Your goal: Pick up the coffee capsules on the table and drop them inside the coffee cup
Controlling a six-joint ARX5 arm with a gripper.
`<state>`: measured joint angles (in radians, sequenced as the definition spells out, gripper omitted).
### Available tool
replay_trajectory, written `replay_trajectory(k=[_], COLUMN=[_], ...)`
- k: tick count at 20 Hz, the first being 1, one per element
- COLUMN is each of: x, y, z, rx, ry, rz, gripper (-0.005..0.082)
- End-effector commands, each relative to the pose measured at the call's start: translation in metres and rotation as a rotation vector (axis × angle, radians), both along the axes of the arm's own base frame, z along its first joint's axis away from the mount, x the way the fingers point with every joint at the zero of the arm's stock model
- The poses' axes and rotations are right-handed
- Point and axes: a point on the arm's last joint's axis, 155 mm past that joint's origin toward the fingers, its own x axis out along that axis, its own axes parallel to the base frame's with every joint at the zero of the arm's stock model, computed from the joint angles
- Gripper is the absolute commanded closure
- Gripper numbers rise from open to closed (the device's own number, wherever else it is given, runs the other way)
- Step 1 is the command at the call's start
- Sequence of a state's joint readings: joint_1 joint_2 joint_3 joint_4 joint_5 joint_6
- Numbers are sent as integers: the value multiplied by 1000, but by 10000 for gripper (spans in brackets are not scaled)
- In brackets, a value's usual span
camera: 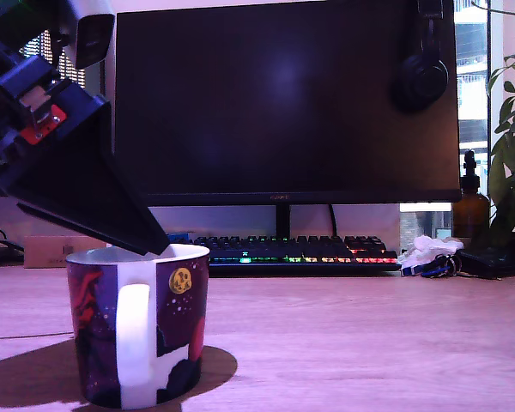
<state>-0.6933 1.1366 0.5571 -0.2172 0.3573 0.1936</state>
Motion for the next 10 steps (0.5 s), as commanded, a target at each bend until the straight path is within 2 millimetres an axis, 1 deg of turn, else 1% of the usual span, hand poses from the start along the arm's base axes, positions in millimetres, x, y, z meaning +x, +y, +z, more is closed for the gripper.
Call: replay_trajectory(k=[1,2,5,6,7,10], x=[0,1,1,1,1,3], y=[-2,-2,-2,-2,-2,0], z=[2,5,17,21,27,44], rx=[-8,-15,-47,-57,-72,-122], ry=[-1,-5,-17,-28,-36,-47], rz=[2,5,20,21,26,76], gripper=[450,509,730,780,793,793])
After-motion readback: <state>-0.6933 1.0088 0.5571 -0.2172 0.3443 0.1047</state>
